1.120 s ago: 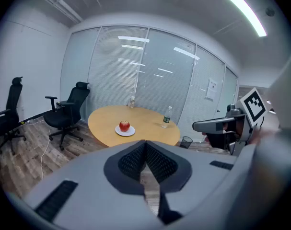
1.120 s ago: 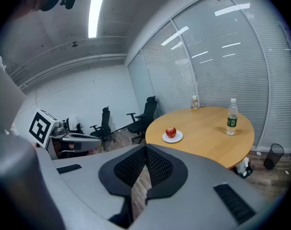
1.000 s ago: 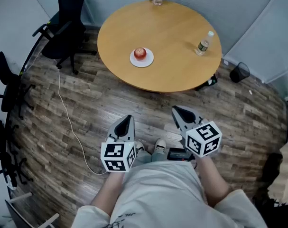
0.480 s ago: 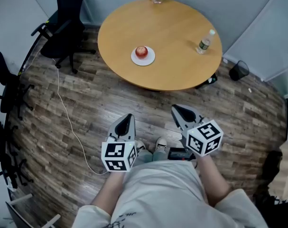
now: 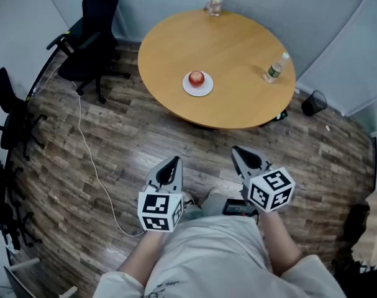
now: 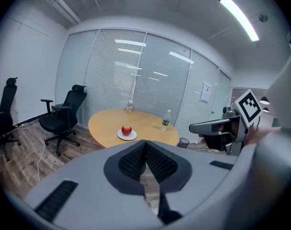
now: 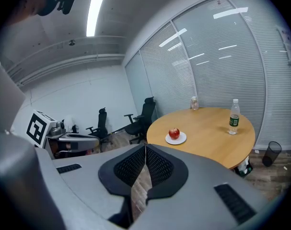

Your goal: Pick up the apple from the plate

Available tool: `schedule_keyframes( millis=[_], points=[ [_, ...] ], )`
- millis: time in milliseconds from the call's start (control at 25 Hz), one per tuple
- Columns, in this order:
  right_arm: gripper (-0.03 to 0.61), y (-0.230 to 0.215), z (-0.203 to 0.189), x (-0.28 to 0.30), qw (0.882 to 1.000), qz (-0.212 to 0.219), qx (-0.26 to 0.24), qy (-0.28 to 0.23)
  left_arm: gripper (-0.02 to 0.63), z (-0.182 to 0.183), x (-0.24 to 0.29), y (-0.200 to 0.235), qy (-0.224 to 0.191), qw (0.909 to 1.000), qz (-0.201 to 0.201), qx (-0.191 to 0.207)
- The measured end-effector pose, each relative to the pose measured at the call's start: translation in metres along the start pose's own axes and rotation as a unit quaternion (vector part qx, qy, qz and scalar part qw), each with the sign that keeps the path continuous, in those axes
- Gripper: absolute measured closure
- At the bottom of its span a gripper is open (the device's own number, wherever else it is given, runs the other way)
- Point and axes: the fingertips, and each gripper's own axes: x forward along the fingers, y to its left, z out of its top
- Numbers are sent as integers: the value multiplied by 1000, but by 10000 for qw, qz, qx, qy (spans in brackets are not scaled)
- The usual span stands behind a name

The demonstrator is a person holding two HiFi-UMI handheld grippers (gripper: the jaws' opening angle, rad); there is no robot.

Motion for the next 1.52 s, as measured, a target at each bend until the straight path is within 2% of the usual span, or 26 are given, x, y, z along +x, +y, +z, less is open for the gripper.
schedule_keyframes(
  millis=[240, 520, 680, 1000, 1320, 1520],
  points=[
    [548, -15, -3, 16, 9998, -67, 127, 115, 611, 1, 17, 8, 86, 9999, -97, -26],
    [548, -52, 1, 59, 9994, 50, 267, 216, 611, 17, 65, 26, 180, 9998, -46, 20],
    [548, -83, 25, 96, 9993, 181, 225, 228, 611, 34, 106, 38, 253, 9997, -7, 39],
    [548, -151, 93, 161, 9990, 397, 13, 195, 611, 84, 188, 66, 136, 9993, 324, -130],
    [548, -187, 115, 191, 9978, 592, -87, 294, 611, 97, 230, 71, 106, 9980, 501, -365],
    [548, -197, 117, 195, 9983, 503, 4, 298, 611, 101, 240, 67, 138, 9989, 313, -322]
  ],
)
